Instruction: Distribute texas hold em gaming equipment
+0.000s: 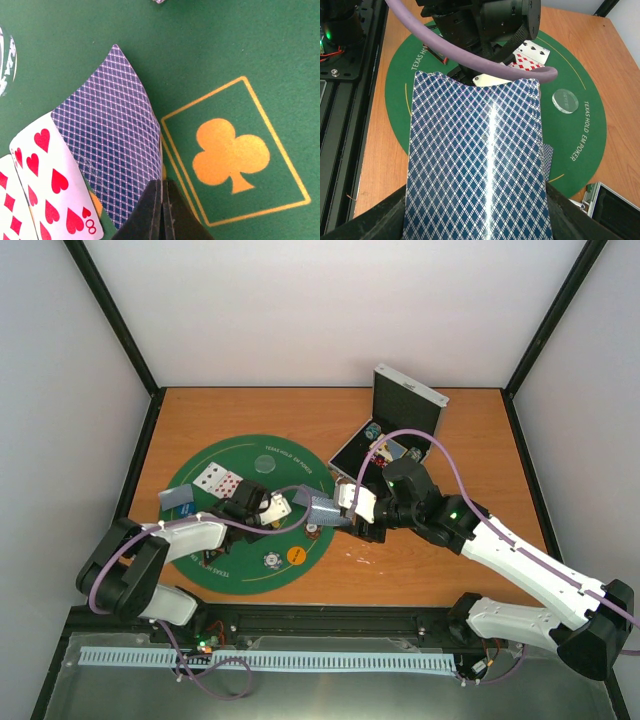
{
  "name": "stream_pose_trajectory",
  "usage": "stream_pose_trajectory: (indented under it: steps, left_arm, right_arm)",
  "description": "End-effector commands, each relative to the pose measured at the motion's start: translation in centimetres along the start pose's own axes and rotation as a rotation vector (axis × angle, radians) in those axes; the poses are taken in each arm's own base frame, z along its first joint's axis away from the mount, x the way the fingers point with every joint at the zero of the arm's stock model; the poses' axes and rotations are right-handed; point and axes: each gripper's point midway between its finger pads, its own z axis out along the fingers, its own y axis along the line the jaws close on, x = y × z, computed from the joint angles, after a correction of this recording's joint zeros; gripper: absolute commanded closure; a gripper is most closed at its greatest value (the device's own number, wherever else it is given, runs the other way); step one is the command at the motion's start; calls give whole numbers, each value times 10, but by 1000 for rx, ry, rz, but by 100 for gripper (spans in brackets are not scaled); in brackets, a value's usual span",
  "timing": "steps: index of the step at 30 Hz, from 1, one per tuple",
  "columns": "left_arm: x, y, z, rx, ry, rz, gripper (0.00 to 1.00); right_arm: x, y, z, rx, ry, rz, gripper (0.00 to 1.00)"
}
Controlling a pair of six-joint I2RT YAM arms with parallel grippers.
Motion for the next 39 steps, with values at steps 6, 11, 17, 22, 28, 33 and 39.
stream_pose_trajectory:
  steps: [6, 11, 17, 22, 28, 33, 39]
  left_arm:
    - [-1, -10, -3, 73, 3, 20, 69]
    - [-14, -23, -27, 175, -62, 16, 59]
    - [-34, -46, -74, 407, -117, 27, 47]
    - [-63, -27, -134, 453, -201, -1, 40]
    - [-78, -13, -199, 434, -294, 61, 38]
    - [-94, -7, -261, 341, -516, 287, 31]
    - [-139, 0, -332, 193, -854, 593, 13]
  right_arm:
    - [-5, -3, -3, 16, -26, -18, 45]
    - [-4, -3, -3, 19, -23, -18, 44]
    - [-4, -4, -2, 14, -22, -12, 44]
    - [-4, -4, -3, 13, -19, -12, 44]
    - [-3, 1, -3, -14, -17, -13, 44]
    - [-1, 4, 0, -43, 1, -22, 44]
    - [-8, 9, 8, -109, -10, -35, 45]
